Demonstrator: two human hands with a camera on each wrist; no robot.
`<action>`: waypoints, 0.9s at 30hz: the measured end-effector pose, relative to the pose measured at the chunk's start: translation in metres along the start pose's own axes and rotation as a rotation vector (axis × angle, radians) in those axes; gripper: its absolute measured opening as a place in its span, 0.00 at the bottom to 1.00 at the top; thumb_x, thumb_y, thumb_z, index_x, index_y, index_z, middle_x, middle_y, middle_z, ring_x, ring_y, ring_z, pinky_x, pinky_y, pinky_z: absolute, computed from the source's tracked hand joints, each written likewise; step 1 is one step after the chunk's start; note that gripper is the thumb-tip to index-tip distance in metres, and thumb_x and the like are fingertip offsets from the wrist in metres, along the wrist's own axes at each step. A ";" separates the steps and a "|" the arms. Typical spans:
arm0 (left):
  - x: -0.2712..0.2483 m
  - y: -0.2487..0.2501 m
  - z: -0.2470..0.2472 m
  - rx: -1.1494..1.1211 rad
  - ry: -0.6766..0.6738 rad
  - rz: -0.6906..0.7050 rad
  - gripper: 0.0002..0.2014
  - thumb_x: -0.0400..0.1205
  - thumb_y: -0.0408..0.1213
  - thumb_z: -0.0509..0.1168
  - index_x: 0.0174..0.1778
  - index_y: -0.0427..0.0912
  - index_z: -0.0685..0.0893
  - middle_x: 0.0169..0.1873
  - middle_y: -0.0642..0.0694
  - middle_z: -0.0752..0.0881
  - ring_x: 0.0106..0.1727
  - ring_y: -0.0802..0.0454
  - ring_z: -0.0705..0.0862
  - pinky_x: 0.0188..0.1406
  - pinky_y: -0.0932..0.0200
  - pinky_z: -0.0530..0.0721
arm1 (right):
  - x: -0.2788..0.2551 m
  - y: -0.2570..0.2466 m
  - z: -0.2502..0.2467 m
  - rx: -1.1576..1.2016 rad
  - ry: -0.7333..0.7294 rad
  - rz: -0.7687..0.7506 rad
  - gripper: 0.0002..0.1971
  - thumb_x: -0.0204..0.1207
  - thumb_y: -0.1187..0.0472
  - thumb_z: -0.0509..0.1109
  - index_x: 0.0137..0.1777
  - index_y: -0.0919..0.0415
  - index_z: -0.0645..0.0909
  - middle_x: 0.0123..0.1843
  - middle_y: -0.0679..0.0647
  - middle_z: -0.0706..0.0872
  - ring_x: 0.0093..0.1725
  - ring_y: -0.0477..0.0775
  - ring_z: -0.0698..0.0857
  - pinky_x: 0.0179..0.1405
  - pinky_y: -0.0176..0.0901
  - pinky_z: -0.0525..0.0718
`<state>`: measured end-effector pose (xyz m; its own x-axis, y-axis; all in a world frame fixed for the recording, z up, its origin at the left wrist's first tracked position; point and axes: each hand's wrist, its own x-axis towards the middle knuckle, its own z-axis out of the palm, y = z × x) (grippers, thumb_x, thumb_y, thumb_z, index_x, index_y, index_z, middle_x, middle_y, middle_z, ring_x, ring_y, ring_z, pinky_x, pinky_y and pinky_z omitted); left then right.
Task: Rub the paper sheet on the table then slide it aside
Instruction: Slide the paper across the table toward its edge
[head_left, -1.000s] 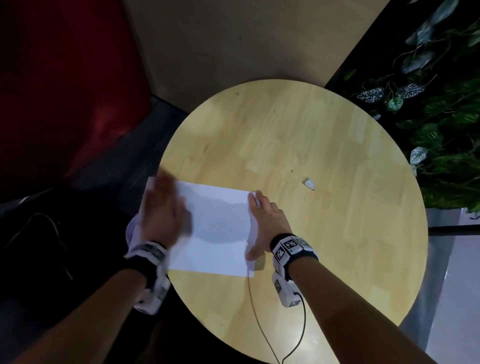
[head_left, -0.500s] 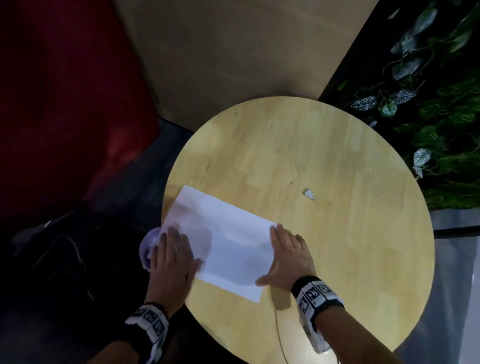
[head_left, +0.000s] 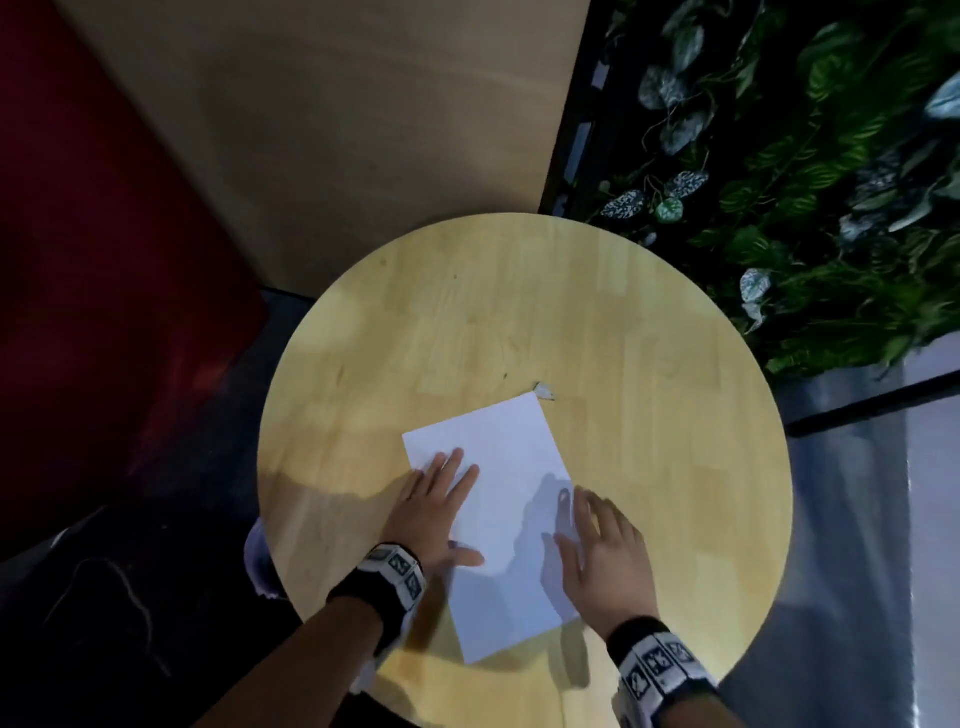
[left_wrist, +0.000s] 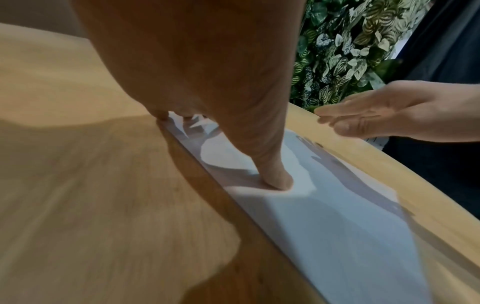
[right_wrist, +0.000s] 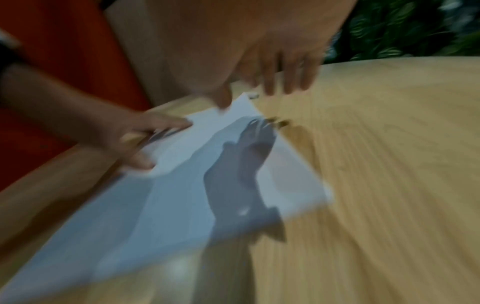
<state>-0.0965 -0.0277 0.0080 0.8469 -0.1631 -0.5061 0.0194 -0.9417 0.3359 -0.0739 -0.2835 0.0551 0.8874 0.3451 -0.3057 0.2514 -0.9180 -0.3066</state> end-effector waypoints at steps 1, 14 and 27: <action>0.005 -0.001 -0.006 0.037 -0.012 0.018 0.60 0.73 0.67 0.73 0.90 0.53 0.40 0.86 0.52 0.29 0.88 0.49 0.34 0.87 0.44 0.43 | 0.012 0.003 -0.001 0.010 -0.031 -0.065 0.33 0.79 0.43 0.58 0.80 0.59 0.68 0.79 0.58 0.72 0.74 0.62 0.74 0.67 0.56 0.78; 0.065 0.011 -0.056 0.303 -0.100 0.078 0.64 0.71 0.54 0.82 0.91 0.49 0.42 0.90 0.49 0.36 0.90 0.46 0.38 0.87 0.48 0.50 | 0.081 0.023 -0.005 -0.118 -0.270 -0.214 0.51 0.75 0.41 0.70 0.86 0.57 0.40 0.86 0.47 0.36 0.85 0.49 0.44 0.82 0.43 0.50; 0.023 0.008 -0.038 -0.001 0.091 -0.125 0.43 0.85 0.53 0.68 0.91 0.50 0.51 0.90 0.52 0.49 0.89 0.49 0.51 0.77 0.47 0.70 | 0.093 0.014 -0.017 -0.098 -0.274 -0.193 0.53 0.70 0.45 0.75 0.85 0.59 0.45 0.87 0.50 0.42 0.84 0.52 0.51 0.80 0.46 0.60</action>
<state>-0.0570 -0.0279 0.0291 0.8823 -0.0170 -0.4704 0.1285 -0.9527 0.2755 0.0187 -0.2671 0.0376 0.6865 0.5416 -0.4852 0.4520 -0.8405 -0.2986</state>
